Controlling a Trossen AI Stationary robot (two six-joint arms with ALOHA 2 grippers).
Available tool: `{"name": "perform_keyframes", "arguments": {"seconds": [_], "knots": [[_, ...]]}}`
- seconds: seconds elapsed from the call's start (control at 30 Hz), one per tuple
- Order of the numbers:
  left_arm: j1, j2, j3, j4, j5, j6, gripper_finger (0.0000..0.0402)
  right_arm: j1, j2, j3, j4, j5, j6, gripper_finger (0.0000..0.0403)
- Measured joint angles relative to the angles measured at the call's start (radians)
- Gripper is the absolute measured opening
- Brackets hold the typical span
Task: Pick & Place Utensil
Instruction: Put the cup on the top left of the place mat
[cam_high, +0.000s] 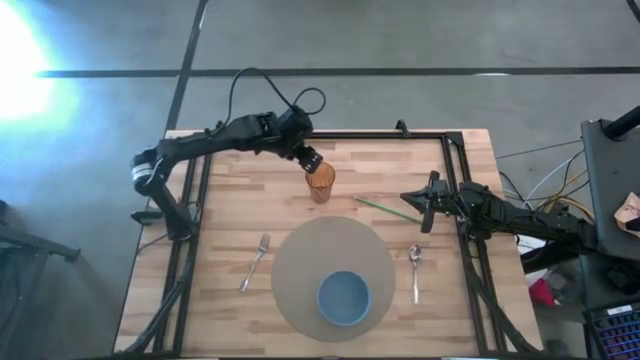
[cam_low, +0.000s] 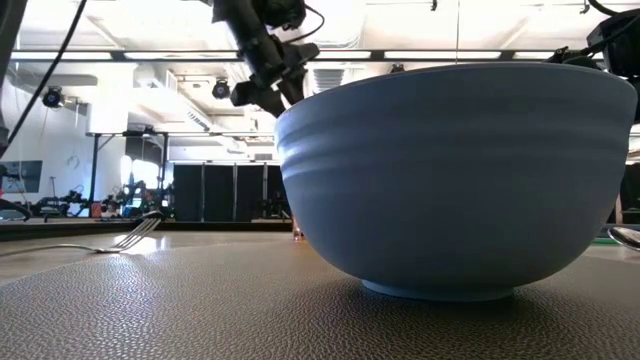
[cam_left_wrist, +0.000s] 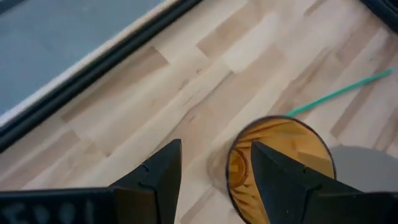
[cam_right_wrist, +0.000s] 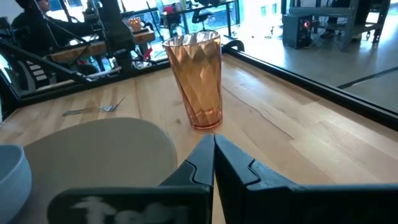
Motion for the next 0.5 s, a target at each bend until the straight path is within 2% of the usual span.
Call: {"name": "perform_keyframes", "arguments": {"seconds": [0.5], "knots": [[-0.002,0.030,-0.001,-0.012,0.050,0.022,0.0184,0.000,0.000,0.000,0.000,0.000,0.000,0.0008]]}}
